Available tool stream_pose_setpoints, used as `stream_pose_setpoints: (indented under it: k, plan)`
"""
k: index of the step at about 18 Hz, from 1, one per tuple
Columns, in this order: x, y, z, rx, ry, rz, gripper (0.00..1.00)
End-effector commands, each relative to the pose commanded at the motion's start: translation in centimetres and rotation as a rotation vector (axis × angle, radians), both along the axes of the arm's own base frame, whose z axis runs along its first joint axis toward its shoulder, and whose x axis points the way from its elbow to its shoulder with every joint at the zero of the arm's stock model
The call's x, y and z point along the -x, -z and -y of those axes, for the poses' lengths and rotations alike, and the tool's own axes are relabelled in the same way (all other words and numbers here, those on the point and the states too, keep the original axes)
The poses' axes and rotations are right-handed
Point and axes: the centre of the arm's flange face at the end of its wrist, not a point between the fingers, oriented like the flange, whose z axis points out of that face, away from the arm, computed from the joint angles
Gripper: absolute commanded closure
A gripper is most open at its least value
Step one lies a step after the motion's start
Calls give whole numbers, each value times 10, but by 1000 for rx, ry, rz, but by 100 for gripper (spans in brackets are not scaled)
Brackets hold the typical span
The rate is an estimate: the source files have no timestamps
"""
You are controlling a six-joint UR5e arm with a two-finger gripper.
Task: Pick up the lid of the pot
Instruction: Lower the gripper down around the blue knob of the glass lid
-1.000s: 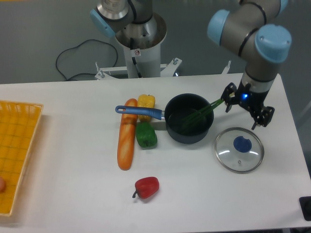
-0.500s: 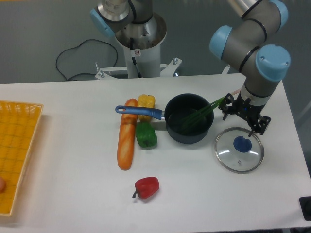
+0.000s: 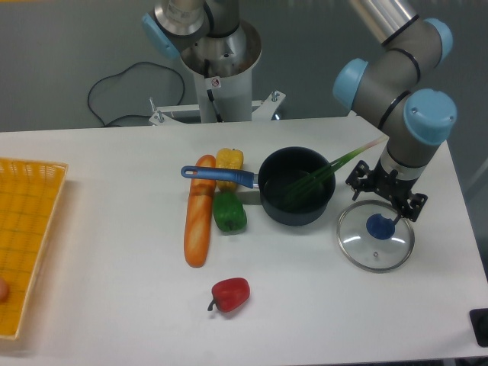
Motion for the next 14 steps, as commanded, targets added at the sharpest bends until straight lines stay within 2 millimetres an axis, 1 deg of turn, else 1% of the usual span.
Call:
stream_pose_setpoints:
  k: [3, 5, 8, 10, 11, 14]
  plan:
    - [-1, 2, -1, 0, 2, 0, 0]
    - [-1, 10, -4, 2, 3, 1, 0]
    - [0, 13, 0, 1, 1, -1, 0]
    - [0, 15, -1, 3, 3, -1, 0]
    - [1, 20, -1, 4, 3, 3, 0]
    - [2, 20, -1, 4, 3, -3, 0]
